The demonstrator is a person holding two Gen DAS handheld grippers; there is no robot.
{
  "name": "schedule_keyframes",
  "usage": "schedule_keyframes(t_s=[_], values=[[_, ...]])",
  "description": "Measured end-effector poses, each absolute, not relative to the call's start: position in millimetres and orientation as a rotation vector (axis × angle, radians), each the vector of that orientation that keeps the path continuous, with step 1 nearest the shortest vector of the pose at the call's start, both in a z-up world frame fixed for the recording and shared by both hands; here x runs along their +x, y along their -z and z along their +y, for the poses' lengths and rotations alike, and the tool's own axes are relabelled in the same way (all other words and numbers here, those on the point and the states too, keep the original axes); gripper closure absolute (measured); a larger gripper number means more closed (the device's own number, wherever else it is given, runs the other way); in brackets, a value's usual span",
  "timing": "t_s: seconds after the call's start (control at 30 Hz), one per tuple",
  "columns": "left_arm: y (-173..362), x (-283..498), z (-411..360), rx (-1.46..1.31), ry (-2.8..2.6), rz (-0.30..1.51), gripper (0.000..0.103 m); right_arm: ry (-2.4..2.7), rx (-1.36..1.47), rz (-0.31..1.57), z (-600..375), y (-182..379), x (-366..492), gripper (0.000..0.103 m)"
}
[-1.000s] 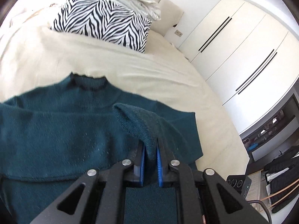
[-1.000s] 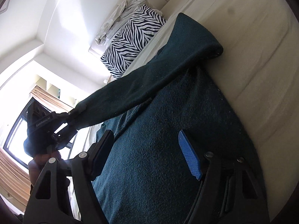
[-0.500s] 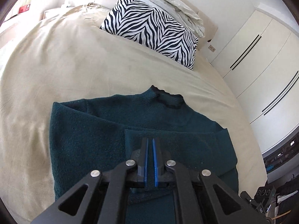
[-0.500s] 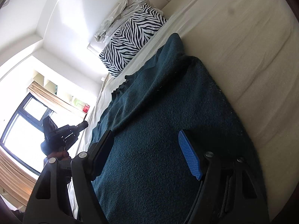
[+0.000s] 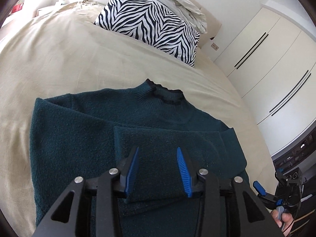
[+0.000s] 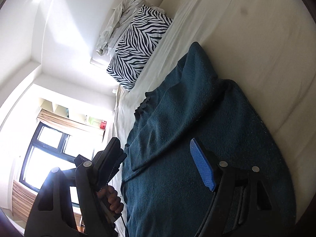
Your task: Fold small clothes
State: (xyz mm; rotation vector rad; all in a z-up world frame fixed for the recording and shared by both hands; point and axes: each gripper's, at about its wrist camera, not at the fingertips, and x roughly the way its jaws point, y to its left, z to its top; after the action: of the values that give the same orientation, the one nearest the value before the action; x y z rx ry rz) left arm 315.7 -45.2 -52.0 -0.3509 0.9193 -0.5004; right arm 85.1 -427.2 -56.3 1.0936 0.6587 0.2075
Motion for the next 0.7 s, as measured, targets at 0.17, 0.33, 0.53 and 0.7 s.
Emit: schedule_keyframes(t_s=[0.17, 0.33, 0.53, 0.7], values=[[66.6, 329.3, -79.5, -0.209, 0.480, 0.995, 0.060, -0.198, 1.133, 0.598, -458.5, 38.0, 115.8, 0.030], [89.4, 335.1, -72.6, -0.188, 0.448, 0.994, 0.075, -0.238, 1.171, 0.712, -472.9, 58.2, 171.6, 0.030], [105.2, 342.6, -52.1, -0.289, 0.485, 0.974, 0.087, -0.154, 1.211, 0.807, -499.1, 109.4, 228.2, 0.038], [118.7, 344.3, -30.3, -0.439, 0.522, 0.963, 0.095, -0.198, 1.195, 0.786, -507.9, 112.4, 214.2, 0.052]])
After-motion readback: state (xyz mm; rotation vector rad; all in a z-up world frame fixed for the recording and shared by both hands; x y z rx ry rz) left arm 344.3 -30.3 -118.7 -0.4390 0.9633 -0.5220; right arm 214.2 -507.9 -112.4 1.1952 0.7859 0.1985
